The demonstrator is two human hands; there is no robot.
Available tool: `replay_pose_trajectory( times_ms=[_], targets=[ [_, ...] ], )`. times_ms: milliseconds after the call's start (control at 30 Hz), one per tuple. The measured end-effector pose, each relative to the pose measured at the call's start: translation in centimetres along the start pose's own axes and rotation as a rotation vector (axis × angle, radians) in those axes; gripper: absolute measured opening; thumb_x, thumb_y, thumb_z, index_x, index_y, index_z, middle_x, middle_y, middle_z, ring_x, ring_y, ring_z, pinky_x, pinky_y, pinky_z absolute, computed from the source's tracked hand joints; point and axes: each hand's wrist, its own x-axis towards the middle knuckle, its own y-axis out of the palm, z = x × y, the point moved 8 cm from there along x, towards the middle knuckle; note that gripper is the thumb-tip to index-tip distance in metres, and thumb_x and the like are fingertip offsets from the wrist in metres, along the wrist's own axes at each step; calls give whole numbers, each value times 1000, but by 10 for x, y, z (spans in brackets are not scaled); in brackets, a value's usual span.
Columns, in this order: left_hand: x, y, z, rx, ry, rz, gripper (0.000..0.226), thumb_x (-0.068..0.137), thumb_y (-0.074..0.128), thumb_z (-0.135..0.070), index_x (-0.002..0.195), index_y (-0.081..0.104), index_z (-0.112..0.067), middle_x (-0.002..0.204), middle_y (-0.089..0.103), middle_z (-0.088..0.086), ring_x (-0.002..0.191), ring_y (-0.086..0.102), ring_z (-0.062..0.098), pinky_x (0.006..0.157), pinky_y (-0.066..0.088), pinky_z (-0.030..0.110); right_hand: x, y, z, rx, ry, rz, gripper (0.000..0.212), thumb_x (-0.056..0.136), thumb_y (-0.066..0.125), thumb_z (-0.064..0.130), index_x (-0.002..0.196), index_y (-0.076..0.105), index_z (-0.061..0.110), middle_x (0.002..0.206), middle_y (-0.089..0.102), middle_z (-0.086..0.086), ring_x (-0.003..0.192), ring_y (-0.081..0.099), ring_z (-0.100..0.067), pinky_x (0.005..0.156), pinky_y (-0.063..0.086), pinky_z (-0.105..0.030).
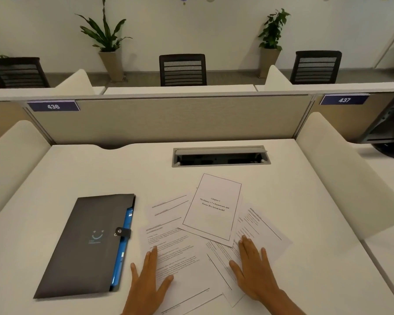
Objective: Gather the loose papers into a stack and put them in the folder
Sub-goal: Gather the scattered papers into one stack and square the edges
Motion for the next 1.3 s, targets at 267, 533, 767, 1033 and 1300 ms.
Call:
replay_pose_trajectory(
  times_ms=[267, 533, 767, 1033, 1300],
  targets=[
    [18, -52, 13, -255, -108, -262, 90, 87, 52, -65, 163, 18, -32, 165, 39, 3, 146, 43, 40, 117, 34, 64, 45, -58, -9, 138, 47, -113, 79, 102, 51, 60, 165, 30, 16, 172, 32, -5, 159, 27, -26, 130, 25, -51],
    [53, -63, 26, -256, -14, -74, 108, 88, 71, -49, 162, -6, -34, 174, 6, -4, 159, 17, 28, 123, 28, 54, 112, -100, -13, 198, 61, -79, 98, 93, 73, 56, 166, 25, 11, 174, 27, -9, 161, 23, -29, 130, 26, -51],
    [62, -63, 33, -190, -17, 50, 128, 79, 77, -57, 161, -18, -33, 173, -7, -8, 160, 6, 27, 123, 24, 58, 169, -120, -10, 213, 68, 7, 119, 85, 82, 58, 168, 12, 10, 177, 13, -8, 164, 12, -28, 131, 20, -56],
    [65, -55, 38, -147, -7, 48, 141, 65, 78, -72, 151, -31, -50, 170, -18, -17, 160, -2, 30, 122, 24, 65, 207, -122, -27, 188, 128, 99, 140, 74, 84, 69, 169, -4, 13, 179, -2, -7, 166, 3, -32, 131, 12, -61],
    [73, -48, 45, -150, -34, 10, 135, 61, 72, -82, 151, -25, -57, 170, -20, -13, 158, -14, 31, 120, 14, 67, 208, -110, -28, 123, 140, 100, 142, 74, 81, 73, 169, -9, 15, 178, 6, -15, 166, 3, -31, 132, 6, -60]
  ],
)
